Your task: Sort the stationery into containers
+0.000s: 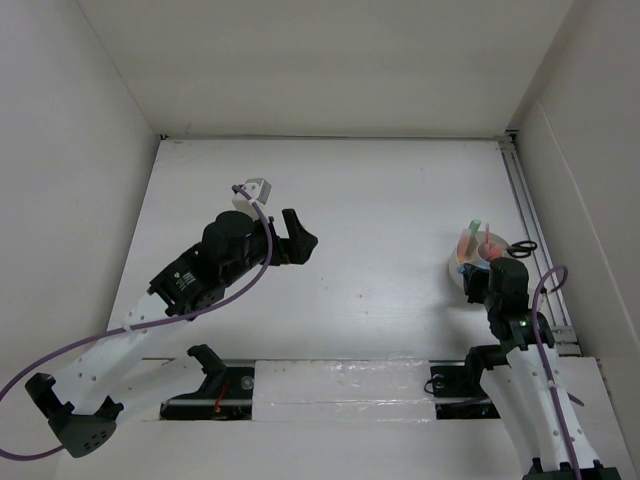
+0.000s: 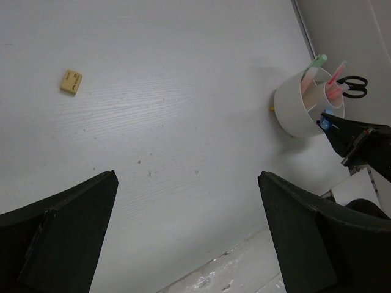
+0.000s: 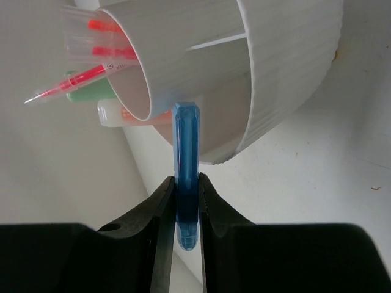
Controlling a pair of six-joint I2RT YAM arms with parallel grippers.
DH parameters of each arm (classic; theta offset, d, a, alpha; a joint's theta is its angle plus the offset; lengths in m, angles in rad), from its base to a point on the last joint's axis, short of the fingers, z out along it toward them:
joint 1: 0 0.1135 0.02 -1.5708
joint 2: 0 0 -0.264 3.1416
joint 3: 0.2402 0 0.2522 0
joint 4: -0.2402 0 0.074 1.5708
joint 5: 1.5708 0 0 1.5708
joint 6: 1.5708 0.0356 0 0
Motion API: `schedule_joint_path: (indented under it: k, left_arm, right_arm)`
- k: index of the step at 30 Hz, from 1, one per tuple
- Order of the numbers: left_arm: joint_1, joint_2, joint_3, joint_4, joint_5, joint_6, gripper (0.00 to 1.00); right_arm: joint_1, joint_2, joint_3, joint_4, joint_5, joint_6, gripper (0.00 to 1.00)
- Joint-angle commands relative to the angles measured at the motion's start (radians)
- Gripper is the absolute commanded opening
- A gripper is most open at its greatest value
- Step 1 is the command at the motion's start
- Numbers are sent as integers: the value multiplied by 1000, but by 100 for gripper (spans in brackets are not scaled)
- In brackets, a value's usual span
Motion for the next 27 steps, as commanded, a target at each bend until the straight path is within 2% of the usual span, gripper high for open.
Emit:
schedule_joint_path:
  k: [1,13,22,27]
  left_arm:
    - [4,-5,6,19,-9,14,100]
    - [4,-5,6,19,-9,14,100]
    - [4,-5,6,19,-9,14,100]
    - [4,-5,6,19,-9,14,100]
  right_arm:
    - [7,-1,16,52,11,28,0]
    - [7,-10,35,-10,40,77,1]
    - [7,-19,26,-10,49,86,15]
    - [7,-10,16,19,40,86,17]
